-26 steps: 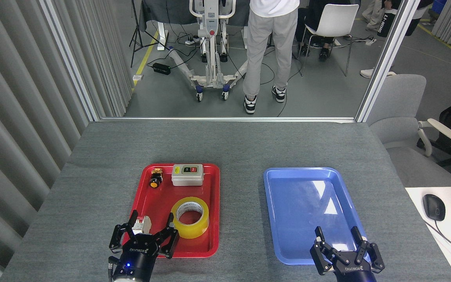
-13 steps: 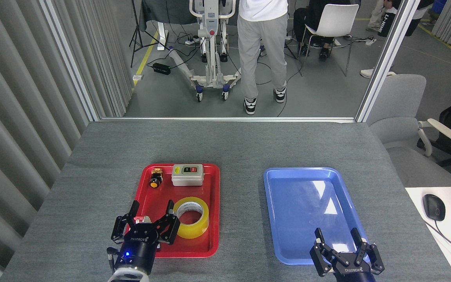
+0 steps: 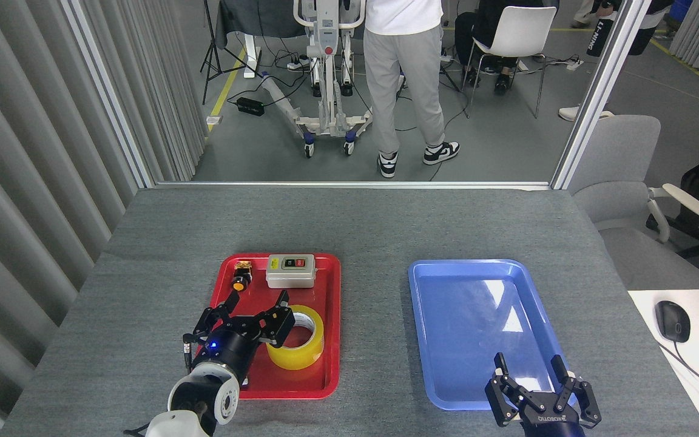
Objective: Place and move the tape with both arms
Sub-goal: 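Insert the left gripper into the tape roll's hole and grip it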
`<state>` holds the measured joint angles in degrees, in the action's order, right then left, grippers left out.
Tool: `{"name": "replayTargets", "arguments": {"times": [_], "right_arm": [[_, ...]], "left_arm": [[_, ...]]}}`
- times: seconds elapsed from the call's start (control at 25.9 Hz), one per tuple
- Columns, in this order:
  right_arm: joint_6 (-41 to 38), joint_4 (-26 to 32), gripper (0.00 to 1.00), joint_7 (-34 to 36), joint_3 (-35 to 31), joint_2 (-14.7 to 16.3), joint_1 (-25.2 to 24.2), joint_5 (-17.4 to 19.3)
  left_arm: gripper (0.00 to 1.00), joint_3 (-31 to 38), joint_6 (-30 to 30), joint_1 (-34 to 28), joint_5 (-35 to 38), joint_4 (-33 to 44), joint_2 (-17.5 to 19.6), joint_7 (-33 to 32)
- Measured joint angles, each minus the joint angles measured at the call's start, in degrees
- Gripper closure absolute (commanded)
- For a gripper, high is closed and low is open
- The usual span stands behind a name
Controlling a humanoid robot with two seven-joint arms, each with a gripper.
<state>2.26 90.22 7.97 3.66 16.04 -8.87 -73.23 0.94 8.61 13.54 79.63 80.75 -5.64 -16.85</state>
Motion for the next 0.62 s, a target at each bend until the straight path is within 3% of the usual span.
{"name": "replayTargets", "arguments": {"times": [0.23,0.46,0.62], "right_arm": [[0.15,-0.01,0.00,0.32,0.00,0.18,0.07,-0.56],[0.15,0.03,0.00,0.48,0.01,0.23,-0.05,-0.62],[0.15,0.03,0.00,0.49,0.02,0.29,-0.15,-0.60]], "left_arm": [[0.00,-1.96,-0.95,6.76,5.23,-7.30,2.08,-8.30],[0.00,-7.91,-8.56,14.98,10.10,-20.10,2.66,-10.33],[0.00,-9.58,-10.81,17.53,10.22,-22.91,3.09,-15.80]]}}
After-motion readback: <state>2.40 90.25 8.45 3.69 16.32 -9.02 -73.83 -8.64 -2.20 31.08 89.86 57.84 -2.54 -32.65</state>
